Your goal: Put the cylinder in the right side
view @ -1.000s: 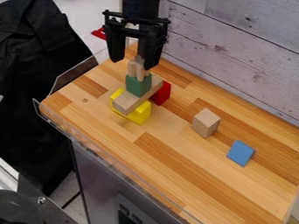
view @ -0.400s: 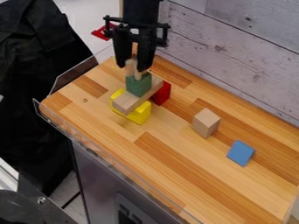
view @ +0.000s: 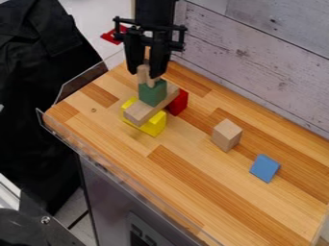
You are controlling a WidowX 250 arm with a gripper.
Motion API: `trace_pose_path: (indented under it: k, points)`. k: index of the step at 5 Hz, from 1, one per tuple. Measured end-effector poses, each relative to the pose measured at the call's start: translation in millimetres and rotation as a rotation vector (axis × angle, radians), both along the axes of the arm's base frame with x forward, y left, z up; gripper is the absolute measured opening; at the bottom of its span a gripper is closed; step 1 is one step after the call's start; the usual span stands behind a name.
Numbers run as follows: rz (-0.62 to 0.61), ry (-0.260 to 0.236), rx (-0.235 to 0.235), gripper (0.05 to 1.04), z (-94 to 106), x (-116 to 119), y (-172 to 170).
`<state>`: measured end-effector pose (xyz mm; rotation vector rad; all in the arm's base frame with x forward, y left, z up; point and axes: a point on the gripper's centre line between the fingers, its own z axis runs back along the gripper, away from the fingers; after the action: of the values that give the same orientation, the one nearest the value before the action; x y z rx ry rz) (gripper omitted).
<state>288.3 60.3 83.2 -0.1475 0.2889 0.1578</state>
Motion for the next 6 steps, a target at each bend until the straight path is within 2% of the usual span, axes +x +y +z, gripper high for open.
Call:
trace_pose_path:
  k: [1,2,3,4,6]
  points:
    - [-0.051,-0.023,0.032,0.432,19.7,10,-16]
    - [-0.123,-0.043,0.034,0.432,28.6,19,-47]
    - [-0.185,-0.069,0.019,0.432,27.8,23,-77]
    - [-0.233,-0.042,-0.016,0.432,10.7,25,-99]
    - [-0.265,0.002,-0.053,0.432,-13.2,25,-114]
